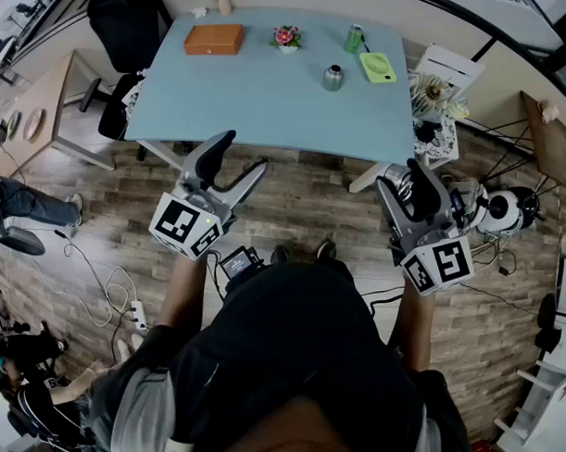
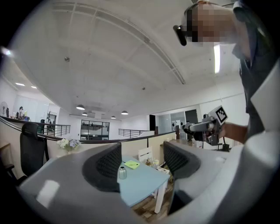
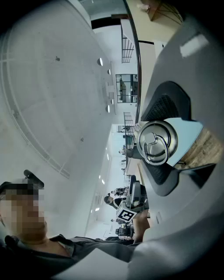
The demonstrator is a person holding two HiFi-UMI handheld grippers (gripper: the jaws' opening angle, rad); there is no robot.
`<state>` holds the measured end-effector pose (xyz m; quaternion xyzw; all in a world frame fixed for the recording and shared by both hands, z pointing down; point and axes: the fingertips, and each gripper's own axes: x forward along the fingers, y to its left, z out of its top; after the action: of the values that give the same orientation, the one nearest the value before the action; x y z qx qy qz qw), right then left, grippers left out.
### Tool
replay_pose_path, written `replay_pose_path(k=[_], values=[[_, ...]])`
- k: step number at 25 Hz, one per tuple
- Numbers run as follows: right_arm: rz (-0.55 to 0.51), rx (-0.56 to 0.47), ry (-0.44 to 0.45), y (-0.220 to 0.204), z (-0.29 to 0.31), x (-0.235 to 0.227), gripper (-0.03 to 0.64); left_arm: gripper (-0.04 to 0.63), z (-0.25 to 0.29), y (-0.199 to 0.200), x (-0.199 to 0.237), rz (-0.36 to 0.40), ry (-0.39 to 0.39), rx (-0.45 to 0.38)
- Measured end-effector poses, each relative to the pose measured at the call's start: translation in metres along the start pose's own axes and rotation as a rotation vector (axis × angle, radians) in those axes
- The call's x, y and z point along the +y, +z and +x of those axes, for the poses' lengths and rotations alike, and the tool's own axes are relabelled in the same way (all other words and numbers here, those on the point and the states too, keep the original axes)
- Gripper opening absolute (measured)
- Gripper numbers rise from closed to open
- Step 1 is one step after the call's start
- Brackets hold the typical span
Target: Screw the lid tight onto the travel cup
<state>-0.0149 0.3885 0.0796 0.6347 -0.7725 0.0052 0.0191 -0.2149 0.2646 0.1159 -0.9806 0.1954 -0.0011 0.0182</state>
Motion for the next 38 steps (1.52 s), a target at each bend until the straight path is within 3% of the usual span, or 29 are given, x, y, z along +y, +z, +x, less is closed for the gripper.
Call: replay_pose_path(k=[22,33,38], values=[[0.059,-0.003,-0.028,-0.006,0.006,0.003,0.267,0.353,0.016,-0.017,0.002,-0.034,-0.068,-0.005],[0.076,0.002,0.007,-0.005,0.032,-0.018,0.266,0.353,0.030,-0.023,0.017,-0.042,-0.043,0.019],[0.095,0.005,0.047,-0.012,0.056,-0.047,0.265,0.353,0.047,-0.027,0.031,-0.041,0.018,0.038]])
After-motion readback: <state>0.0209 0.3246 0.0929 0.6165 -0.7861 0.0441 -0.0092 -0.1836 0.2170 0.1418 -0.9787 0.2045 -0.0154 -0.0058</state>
